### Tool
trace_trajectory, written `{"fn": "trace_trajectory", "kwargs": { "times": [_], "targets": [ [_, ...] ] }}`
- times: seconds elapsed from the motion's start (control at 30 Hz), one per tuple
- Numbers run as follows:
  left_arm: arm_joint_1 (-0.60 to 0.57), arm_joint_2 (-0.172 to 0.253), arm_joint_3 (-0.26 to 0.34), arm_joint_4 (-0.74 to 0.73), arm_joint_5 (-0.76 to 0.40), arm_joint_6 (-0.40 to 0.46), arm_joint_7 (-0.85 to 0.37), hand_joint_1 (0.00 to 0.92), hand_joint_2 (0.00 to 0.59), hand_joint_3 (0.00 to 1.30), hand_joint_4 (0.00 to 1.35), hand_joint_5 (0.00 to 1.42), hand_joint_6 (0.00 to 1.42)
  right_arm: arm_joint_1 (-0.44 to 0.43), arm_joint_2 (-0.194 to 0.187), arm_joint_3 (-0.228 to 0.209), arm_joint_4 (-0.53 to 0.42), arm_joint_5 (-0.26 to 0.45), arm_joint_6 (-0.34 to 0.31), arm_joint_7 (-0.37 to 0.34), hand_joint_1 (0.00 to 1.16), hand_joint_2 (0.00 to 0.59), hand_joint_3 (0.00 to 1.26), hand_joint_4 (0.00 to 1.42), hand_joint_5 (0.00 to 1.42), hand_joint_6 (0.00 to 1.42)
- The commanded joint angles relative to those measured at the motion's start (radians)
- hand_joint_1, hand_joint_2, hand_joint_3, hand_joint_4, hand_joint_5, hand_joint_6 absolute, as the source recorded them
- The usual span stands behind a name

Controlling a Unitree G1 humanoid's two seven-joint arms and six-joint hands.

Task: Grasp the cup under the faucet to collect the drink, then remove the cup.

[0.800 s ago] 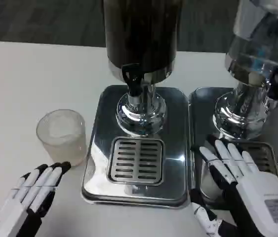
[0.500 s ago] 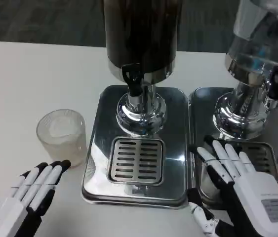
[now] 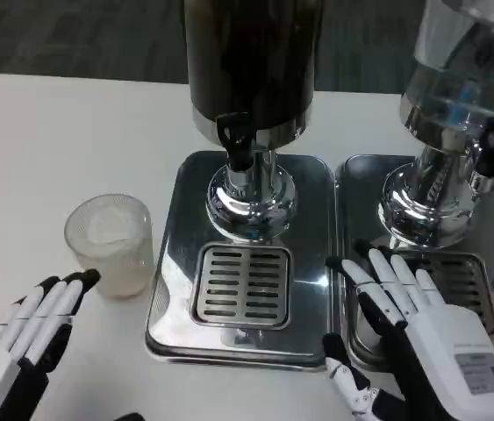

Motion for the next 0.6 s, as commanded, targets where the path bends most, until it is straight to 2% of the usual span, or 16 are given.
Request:
{"fn": "trace_trajectory", "kwargs": {
  "times": [0.03,0.23,0.4,0.53,0.6],
  "targets": [
    [0.011,-0.004,0.033,0.014,-0.023,-0.037,0.026,0.0,0.081,0.0,0.0,0.0,0.07,-0.005,0.008,0.002,-0.004,0.0,0.003,-0.005,0.36,0.464,0.13,0.01,0.0,0.0],
    [-0.003,-0.018,0.066,0.04,-0.069,-0.057,0.037,0.0,0.079,0.0,0.0,0.0,0.09,-0.006,0.01,-0.002,-0.004,0.004,0.005,0.0,0.36,0.464,0.13,0.01,0.0,0.0],
    [-0.056,-0.03,0.094,0.091,-0.118,-0.049,0.039,0.0,0.063,0.0,0.0,0.0,0.17,-0.011,0.009,-0.007,0.002,0.012,0.002,-0.004,0.36,0.464,0.14,0.01,0.0,0.0],
    [-0.11,-0.042,0.088,0.106,-0.126,-0.015,0.025,0.0,0.051,0.0,0.0,0.0,0.18,-0.013,-0.017,-0.029,0.018,0.038,-0.022,-0.006,0.36,0.464,0.14,0.01,0.0,0.0],
    [-0.137,-0.035,0.088,0.129,-0.145,-0.012,0.013,0.0,0.035,0.0,0.0,0.0,0.19,-0.02,-0.021,-0.027,0.02,0.039,-0.022,0.001,0.36,0.464,0.14,0.01,0.0,0.0]
  ]
}}
